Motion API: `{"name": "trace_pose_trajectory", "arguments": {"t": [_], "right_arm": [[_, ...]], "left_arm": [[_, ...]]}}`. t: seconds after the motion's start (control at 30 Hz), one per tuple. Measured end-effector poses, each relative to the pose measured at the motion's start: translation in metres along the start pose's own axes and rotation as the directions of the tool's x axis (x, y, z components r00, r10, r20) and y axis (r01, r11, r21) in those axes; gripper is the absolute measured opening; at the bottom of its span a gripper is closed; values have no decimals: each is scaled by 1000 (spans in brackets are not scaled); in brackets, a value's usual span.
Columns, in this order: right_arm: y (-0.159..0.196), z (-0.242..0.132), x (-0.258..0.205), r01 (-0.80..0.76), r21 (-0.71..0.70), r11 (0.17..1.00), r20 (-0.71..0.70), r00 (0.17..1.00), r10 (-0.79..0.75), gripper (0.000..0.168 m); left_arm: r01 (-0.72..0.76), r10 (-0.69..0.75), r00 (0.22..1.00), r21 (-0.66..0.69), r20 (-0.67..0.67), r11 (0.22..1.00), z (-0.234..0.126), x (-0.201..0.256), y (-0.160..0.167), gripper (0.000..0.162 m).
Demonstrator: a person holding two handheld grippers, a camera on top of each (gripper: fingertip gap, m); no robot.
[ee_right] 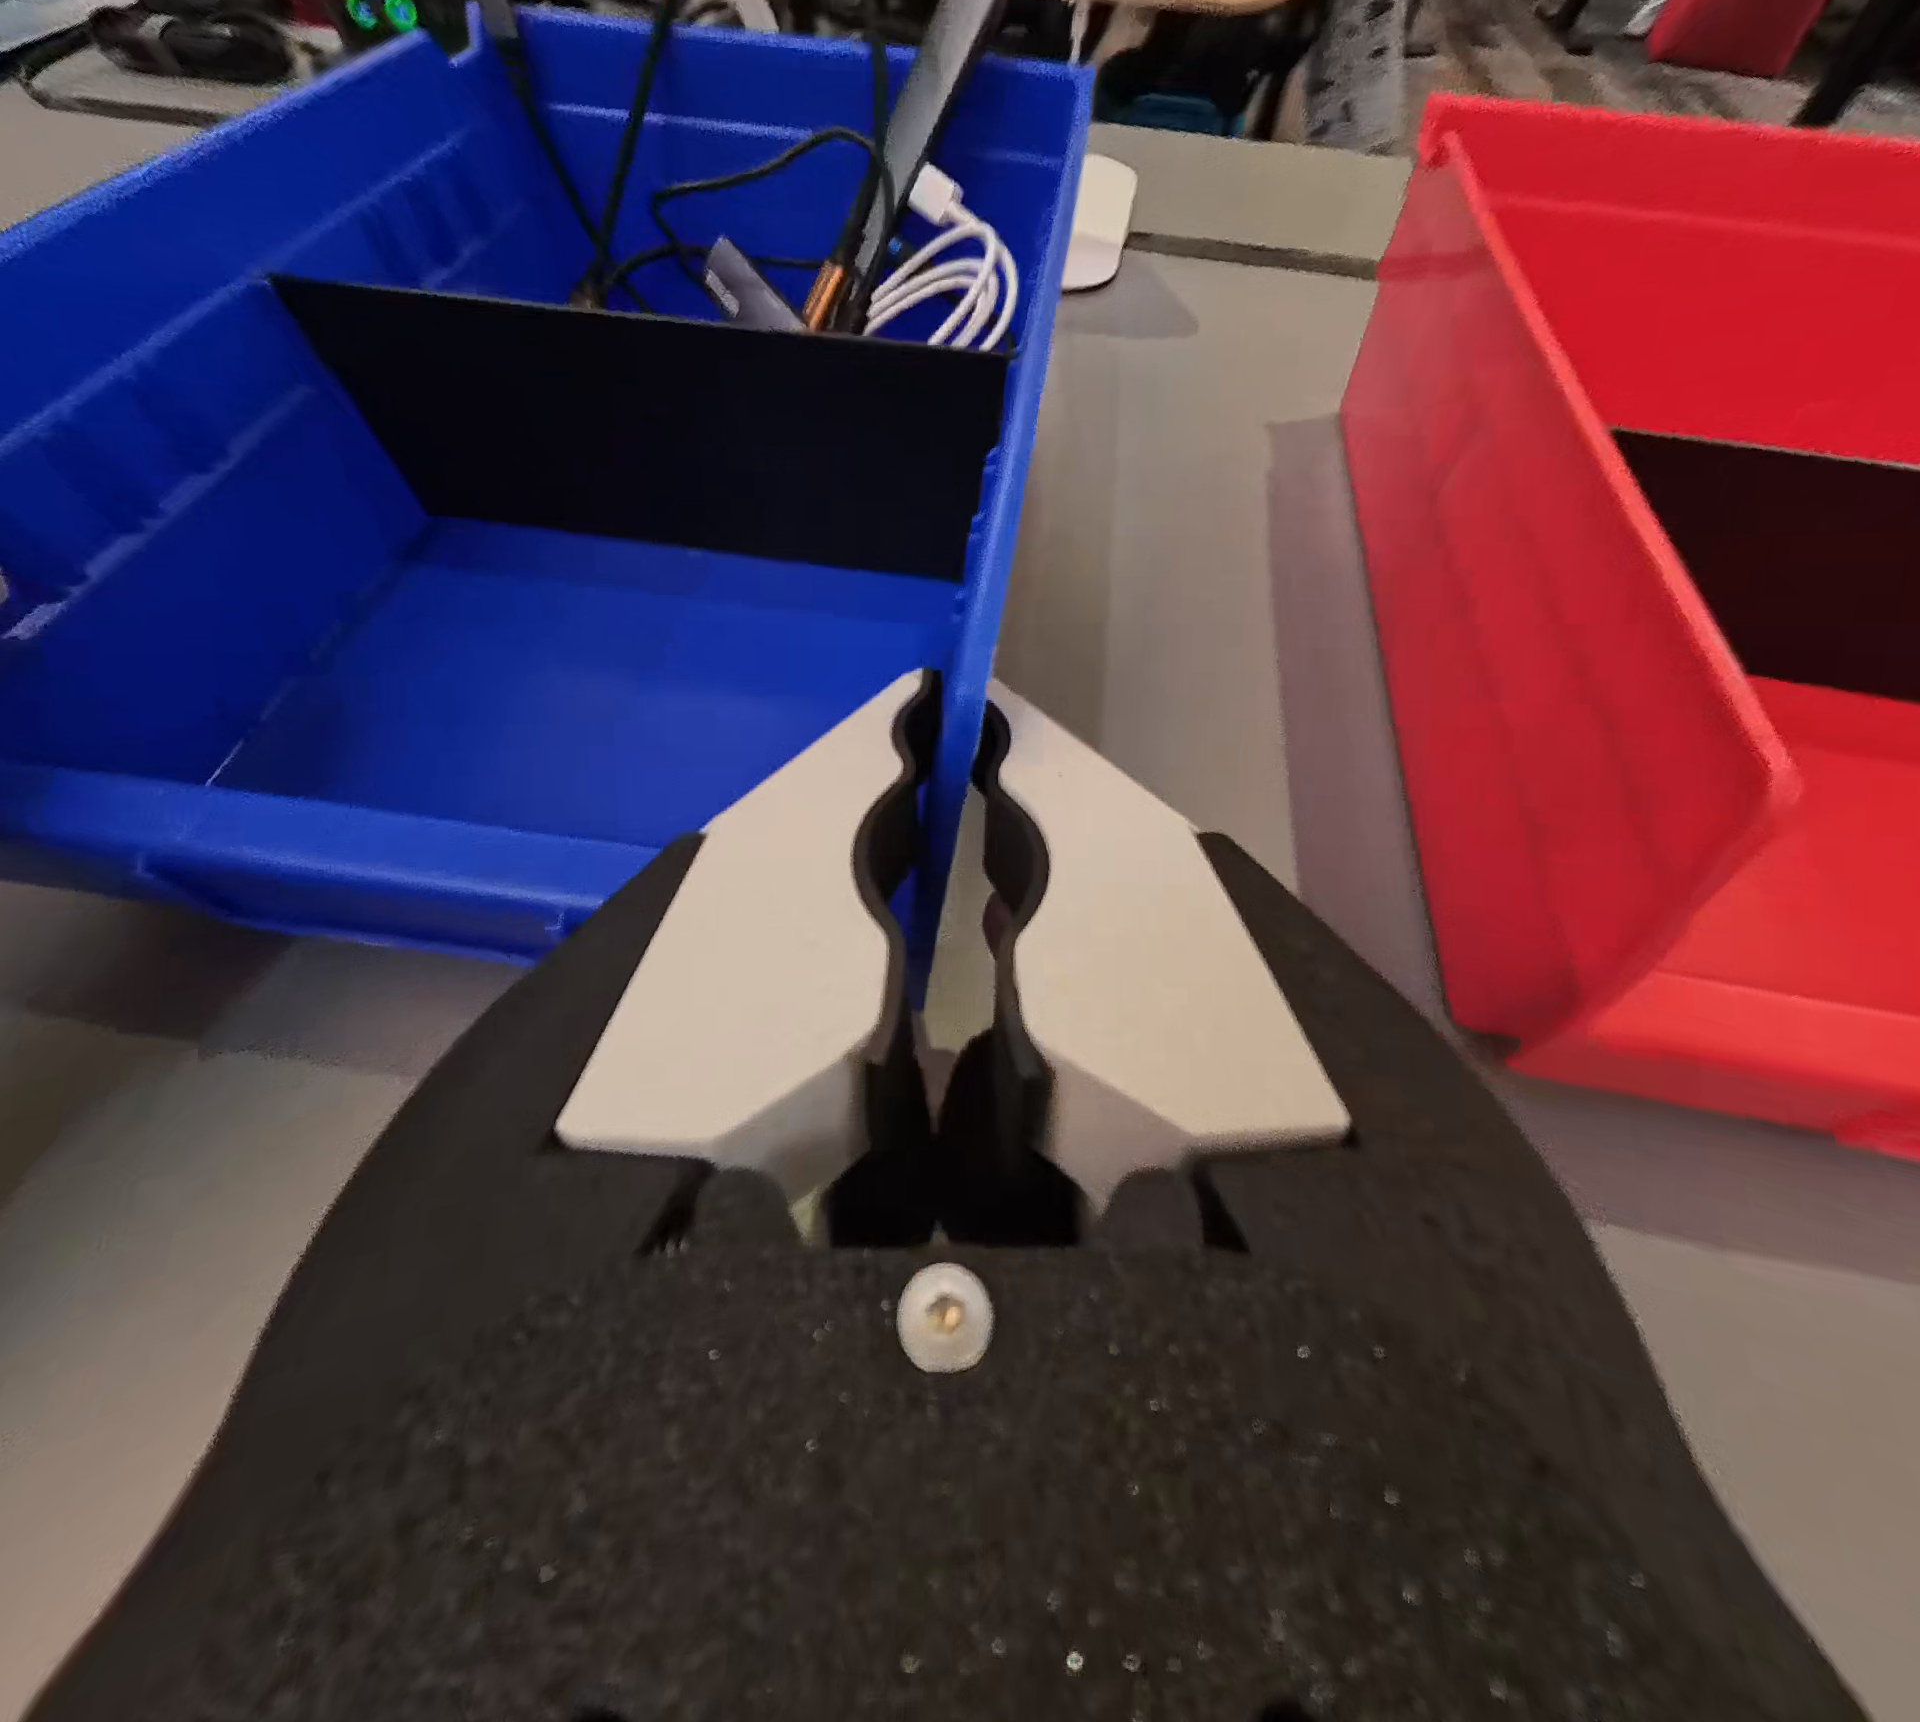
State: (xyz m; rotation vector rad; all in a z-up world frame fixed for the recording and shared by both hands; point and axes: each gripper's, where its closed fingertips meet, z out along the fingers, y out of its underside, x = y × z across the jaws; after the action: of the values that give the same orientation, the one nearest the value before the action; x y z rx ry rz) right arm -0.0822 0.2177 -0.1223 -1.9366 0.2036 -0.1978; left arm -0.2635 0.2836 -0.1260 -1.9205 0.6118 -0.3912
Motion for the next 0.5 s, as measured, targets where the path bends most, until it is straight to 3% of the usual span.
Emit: {"name": "trace_pose_trajectory", "arguments": {"t": [0.13,0.27,0.5], "right_arm": [[-14,-2,-25,-85,38,996,-84,993,88,1],[-40,7,-82,-114,123,986,-89,988,126,1],[-59,23,-221,9,148,989,-5,1000,-9,3]], "left_arm": [[-30,30,999,6,29,1000,-9,-27,-10,4],[-77,70,992,60,104,995,-23,-89,-26,4],[-72,62,992,95,108,993,-55,-225,-17,4]]}}
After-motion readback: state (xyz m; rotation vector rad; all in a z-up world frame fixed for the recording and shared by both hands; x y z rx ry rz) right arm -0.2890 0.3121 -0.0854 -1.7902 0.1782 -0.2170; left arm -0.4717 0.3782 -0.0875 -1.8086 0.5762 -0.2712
